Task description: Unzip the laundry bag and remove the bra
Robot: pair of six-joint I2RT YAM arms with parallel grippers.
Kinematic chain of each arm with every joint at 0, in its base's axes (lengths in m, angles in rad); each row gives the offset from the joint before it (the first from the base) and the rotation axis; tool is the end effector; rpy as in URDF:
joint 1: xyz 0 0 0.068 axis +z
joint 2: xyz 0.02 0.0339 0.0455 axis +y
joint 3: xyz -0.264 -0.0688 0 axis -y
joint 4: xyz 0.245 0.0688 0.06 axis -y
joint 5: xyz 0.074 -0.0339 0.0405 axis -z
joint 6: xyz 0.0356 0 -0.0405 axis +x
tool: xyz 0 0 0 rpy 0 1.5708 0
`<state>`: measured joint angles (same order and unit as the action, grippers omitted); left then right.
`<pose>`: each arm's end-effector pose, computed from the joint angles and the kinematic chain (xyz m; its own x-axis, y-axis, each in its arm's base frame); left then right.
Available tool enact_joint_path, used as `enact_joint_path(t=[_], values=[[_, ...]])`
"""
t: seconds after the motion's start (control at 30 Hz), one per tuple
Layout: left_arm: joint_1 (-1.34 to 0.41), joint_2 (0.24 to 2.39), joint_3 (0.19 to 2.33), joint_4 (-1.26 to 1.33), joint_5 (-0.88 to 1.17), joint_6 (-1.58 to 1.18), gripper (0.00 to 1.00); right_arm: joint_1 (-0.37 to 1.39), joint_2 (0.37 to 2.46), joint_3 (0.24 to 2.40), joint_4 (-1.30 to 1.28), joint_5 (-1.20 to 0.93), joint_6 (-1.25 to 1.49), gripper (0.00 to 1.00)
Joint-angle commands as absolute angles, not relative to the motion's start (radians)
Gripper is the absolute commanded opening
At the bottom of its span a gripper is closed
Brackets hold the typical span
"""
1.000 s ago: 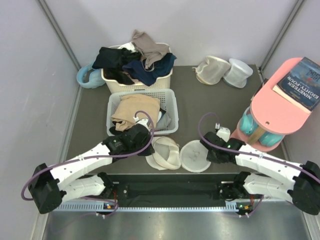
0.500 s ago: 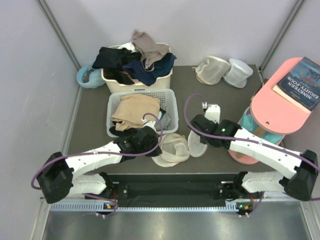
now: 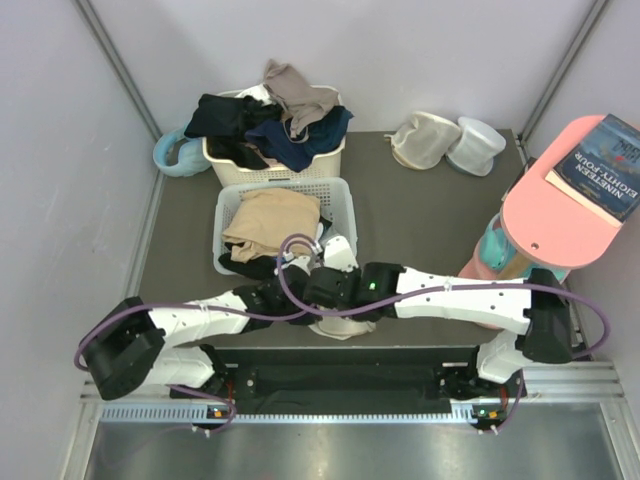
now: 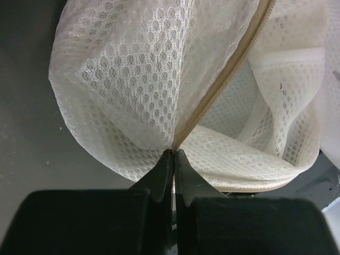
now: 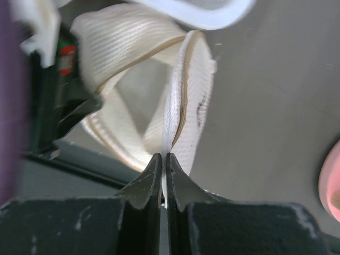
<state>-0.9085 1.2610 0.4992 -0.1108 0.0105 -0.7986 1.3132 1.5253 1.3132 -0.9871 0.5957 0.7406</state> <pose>0.1403 -0.1805 0.1553 -0.8965 -0.0152 -0.4427 0.2156 0.8580 -0.4661 0.0952 0.2828 0.2879 -0.6803 -0.3898 -0.6207 -0.3923 0.9090 -0.1409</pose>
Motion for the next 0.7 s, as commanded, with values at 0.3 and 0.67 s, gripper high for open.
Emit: enact_joint_path(t=[0.3,0.67], values=[[-0.911,1.065,0.454,-0.166,-0.074,-0.916,0.00,1.345,1.675,1.301,-0.530,0.215,0.627,0.00],[-0.911,0.821,0.469,-0.516,-0.169,-1.055,0.43,1.281,1.698,1.224,-0.400,0.111,0.635,0.15]])
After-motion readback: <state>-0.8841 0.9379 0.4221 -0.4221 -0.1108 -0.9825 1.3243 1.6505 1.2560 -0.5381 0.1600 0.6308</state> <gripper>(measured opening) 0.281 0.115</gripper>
